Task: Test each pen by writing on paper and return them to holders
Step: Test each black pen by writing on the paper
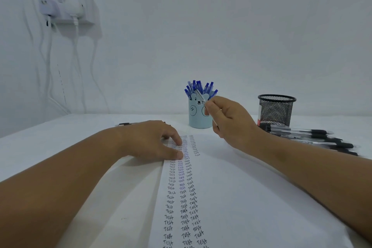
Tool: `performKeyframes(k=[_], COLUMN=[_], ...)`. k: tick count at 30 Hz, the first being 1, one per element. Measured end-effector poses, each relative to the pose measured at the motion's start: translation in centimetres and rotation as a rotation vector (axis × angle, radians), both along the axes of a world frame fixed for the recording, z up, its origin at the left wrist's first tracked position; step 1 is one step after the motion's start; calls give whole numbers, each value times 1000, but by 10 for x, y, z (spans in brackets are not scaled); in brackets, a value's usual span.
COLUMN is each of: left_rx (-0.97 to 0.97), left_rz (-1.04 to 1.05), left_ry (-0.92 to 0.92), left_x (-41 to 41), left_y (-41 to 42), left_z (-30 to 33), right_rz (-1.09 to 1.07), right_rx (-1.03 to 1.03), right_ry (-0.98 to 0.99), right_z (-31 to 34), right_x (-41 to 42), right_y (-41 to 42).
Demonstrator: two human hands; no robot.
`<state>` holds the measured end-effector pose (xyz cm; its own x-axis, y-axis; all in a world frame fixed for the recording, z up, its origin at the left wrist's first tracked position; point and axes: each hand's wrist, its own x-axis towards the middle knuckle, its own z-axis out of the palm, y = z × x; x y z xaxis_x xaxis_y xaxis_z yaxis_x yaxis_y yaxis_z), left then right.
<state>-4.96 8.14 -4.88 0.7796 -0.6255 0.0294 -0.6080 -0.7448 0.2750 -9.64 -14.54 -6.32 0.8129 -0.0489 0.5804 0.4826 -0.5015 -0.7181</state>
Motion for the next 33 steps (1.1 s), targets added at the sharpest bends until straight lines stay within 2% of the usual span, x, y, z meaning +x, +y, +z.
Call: performKeyframes(k=[6, 9, 13, 15, 19, 25, 33], left_rx=[11, -19, -76, -95, -152, -167, -192], left_rz=[12, 18, -1, -13, -17, -30, -36], left_ry=[-6, -42, -94, -102, -82, -85, -51], left_x=[-4, -4, -3, -2, 3, 5, 0], left_y=[1, 1, -1, -6, -2, -3, -6], left_z=[1, -1, -6, -7, -9, -10, -5], right_rz=[-155, -161, -193, -295, -425, -546, -577], right_rx=[-196, -322, -684, -881, -1102, -1253, -1248], right_ry=[32, 103, 191, 295, 559, 743, 748], right_z=[4, 22, 53, 65, 85, 90, 83], right_x=[-2, -11, -22, -26, -40, -45, -45], right_y=[-4, -10, -38, -66, -102, -116, -99])
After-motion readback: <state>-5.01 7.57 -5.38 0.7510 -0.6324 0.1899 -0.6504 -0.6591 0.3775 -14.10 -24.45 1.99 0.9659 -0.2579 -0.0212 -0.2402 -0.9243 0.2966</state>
